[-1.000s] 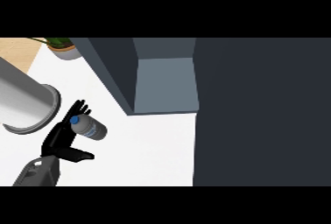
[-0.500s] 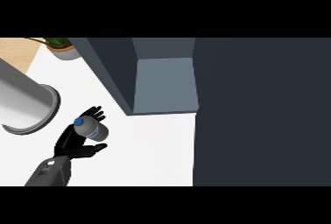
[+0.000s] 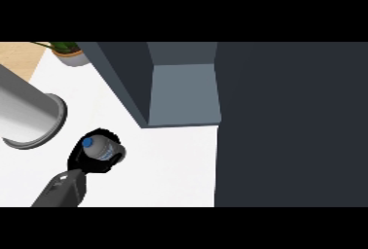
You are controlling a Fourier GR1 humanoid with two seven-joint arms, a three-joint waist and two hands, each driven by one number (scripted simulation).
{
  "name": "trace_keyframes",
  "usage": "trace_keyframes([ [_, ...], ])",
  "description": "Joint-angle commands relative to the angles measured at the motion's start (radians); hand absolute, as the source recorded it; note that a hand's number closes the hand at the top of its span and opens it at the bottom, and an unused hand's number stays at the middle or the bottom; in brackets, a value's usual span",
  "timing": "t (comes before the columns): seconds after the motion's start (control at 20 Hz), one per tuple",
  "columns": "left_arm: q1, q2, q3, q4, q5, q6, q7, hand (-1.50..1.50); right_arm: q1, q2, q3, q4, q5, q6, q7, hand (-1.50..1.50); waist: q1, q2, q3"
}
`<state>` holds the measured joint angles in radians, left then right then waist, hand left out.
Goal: Pick up the bottled water, place it into the cabinet and close the cabinet
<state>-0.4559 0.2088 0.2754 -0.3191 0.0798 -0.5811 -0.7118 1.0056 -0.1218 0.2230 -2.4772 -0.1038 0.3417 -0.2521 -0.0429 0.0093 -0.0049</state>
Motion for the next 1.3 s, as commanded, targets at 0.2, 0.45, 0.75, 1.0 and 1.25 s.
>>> trace_keyframes([
  [0.2, 0.112, -0.105, 0.019, -0.02, 0.011, 0.118, -0.217, 1.5, 0.042, -0.021, -0.05, -0.088, -0.085, 0.014, 0.021, -1.5, 0.025, -0.009, 0.003],
  [0.45, 0.168, -0.203, 0.005, -0.061, -0.004, 0.293, -0.352, 1.5, 0.046, 0.003, 0.009, -0.088, -0.012, -0.007, 0.037, -1.5, 0.027, -0.01, 0.003],
  [0.75, 0.107, -0.207, -0.105, -0.136, 0.145, 0.315, -0.194, 1.5, 0.012, -0.012, -0.055, -0.069, -0.084, 0.009, 0.055, -1.5, 0.033, -0.015, 0.005],
  [1.0, 0.082, -0.208, -0.244, -0.236, 0.268, 0.371, -0.092, 1.5, -0.009, -0.005, -0.04, -0.099, -0.081, -0.004, 0.101, -1.5, 0.035, -0.018, 0.006],
  [1.25, 0.088, -0.209, -0.405, -0.393, 0.398, 0.517, 0.019, 1.5, -0.006, 0.004, -0.069, -0.092, -0.104, -0.007, 0.099, -1.5, 0.033, -0.017, 0.006],
])
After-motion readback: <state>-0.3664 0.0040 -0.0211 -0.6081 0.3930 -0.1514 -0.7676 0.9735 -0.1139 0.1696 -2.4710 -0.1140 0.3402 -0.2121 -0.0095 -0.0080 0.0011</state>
